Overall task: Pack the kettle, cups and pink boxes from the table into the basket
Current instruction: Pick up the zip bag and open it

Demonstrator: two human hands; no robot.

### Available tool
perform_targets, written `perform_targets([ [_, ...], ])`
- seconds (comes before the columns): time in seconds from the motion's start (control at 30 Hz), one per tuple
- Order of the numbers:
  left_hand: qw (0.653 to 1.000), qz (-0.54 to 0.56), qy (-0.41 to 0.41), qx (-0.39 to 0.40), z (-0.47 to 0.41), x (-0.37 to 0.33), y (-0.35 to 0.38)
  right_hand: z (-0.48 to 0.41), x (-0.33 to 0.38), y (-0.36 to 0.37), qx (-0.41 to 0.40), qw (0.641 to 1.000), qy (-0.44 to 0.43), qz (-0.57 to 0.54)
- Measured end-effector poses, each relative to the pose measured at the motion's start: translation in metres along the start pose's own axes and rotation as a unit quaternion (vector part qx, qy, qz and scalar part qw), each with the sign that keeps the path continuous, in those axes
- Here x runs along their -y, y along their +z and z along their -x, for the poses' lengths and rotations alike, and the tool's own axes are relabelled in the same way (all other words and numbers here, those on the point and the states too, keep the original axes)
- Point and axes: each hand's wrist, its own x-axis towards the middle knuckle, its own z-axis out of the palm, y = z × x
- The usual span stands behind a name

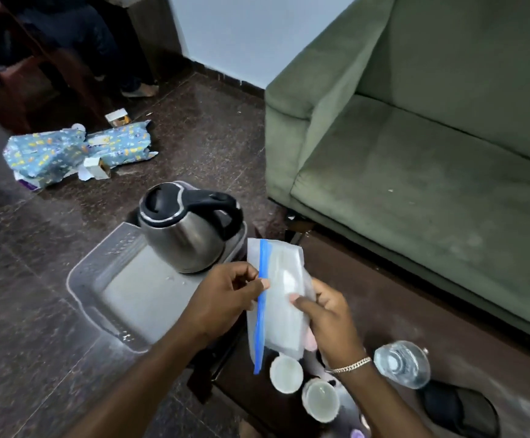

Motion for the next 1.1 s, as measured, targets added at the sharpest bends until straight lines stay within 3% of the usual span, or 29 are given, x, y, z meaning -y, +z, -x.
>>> perform_targets([
  [0.1, 1.0, 0.003, 0.007, -0.003, -0.006, -0.018, 0.037, 0.011, 0.015, -0.053, -0.088, 0.989, -0.042, 0.11],
  [0.17, 1.0, 0.021, 0.012, -0.001, -0.009, -0.032, 0.06, 0.023, 0.026, -0.082, -0.173, 0.953, -0.076, 0.238],
  [0.23, 0.998, 0.059, 0.012, 0.005, -0.012, -0.044, 0.084, 0.036, 0.04, -0.101, -0.225, 0.922, -0.134, 0.285],
  [0.3, 0.996, 0.085, 0.014, 0.016, -0.015, -0.057, 0.109, 0.049, 0.055, -0.114, -0.208, 0.925, -0.177, 0.263],
  [0.4, 0.994, 0.102, 0.026, 0.04, -0.017, -0.076, 0.149, 0.067, 0.077, -0.125, -0.133, 0.956, -0.163, 0.204],
  [0.47, 0.993, 0.099, 0.037, 0.054, -0.017, -0.086, 0.171, 0.075, 0.086, -0.133, -0.118, 0.959, -0.16, 0.204],
  [0.77, 0.984, 0.136, 0.001, 0.114, -0.01, -0.113, 0.246, 0.097, 0.096, -0.193, -0.19, 0.956, -0.137, 0.179],
  [0.97, 0.987, 0.095, 0.005, 0.131, -0.013, -0.114, 0.273, 0.107, 0.1, -0.219, -0.224, 0.953, -0.138, 0.153],
  [1.1, 0.992, 0.028, 0.055, 0.112, -0.015, -0.117, 0.284, 0.113, 0.099, -0.229, -0.258, 0.949, -0.122, 0.134],
])
